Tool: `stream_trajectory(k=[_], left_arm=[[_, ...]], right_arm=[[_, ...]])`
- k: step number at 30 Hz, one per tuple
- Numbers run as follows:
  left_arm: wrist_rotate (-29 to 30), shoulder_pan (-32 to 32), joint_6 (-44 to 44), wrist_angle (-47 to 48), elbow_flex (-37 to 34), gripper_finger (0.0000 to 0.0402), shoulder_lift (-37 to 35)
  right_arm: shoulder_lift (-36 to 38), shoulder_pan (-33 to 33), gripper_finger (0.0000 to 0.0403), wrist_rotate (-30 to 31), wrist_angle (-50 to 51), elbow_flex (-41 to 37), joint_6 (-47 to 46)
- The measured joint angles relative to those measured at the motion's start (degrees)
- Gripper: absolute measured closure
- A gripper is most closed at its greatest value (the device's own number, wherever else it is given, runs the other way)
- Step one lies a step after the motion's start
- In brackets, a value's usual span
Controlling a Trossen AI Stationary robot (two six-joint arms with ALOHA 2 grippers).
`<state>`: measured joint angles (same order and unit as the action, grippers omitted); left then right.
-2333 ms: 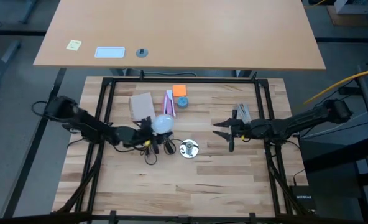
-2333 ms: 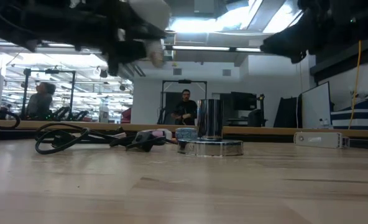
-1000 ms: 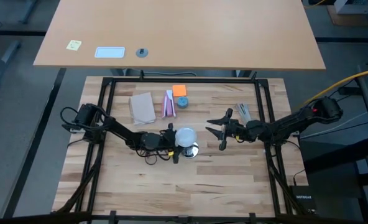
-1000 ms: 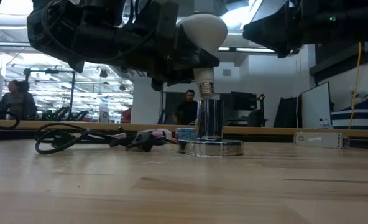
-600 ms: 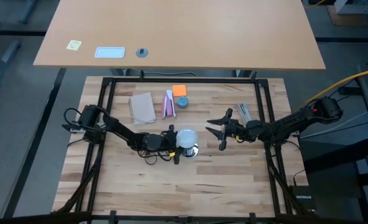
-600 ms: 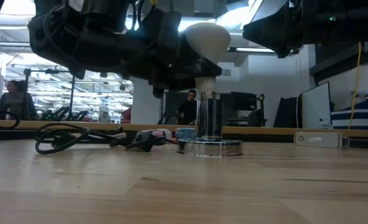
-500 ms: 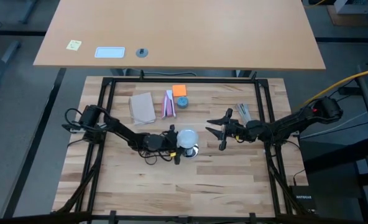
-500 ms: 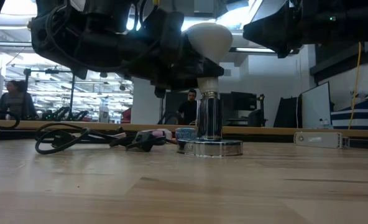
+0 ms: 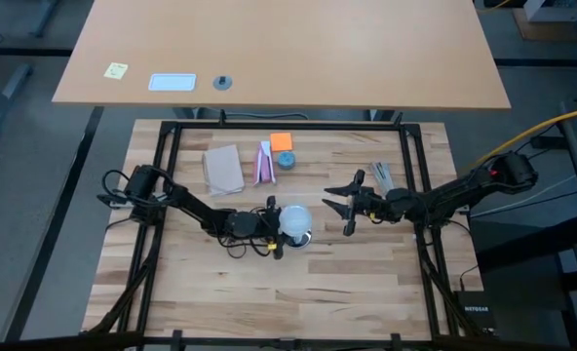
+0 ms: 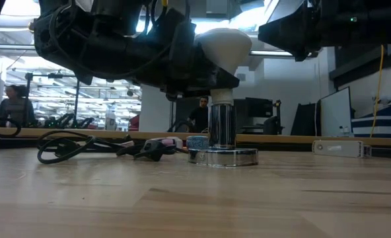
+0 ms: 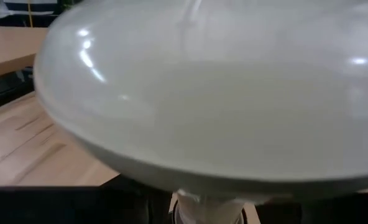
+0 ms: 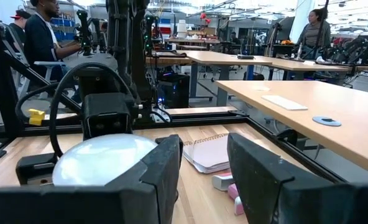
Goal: Screw lightbulb
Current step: Insert the lightbulb into the lamp
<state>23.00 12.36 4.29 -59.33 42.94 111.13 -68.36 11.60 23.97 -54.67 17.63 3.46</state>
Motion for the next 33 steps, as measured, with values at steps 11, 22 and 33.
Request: stream_trajectory(k=[11,22,33], left_arm=[[0.02,0.00,0.09,0.20,0.00,0.0235,0.00],[0.04,0.00,0.20,0.35,-0.02,0.0235,-0.01],[0.07,0.00,0.20,0.36,-0.07,0.0235,-0.02]], right_arm=[[-1.99,0.00,0.0260,-5.18,6.44,5.74,0.00],[-5.46,-0.85,0.0260,-5.39,10.23,11.43,2.65],[-6.26,-0.81,0.0260,-3.69,15.07,12.92,2.36]])
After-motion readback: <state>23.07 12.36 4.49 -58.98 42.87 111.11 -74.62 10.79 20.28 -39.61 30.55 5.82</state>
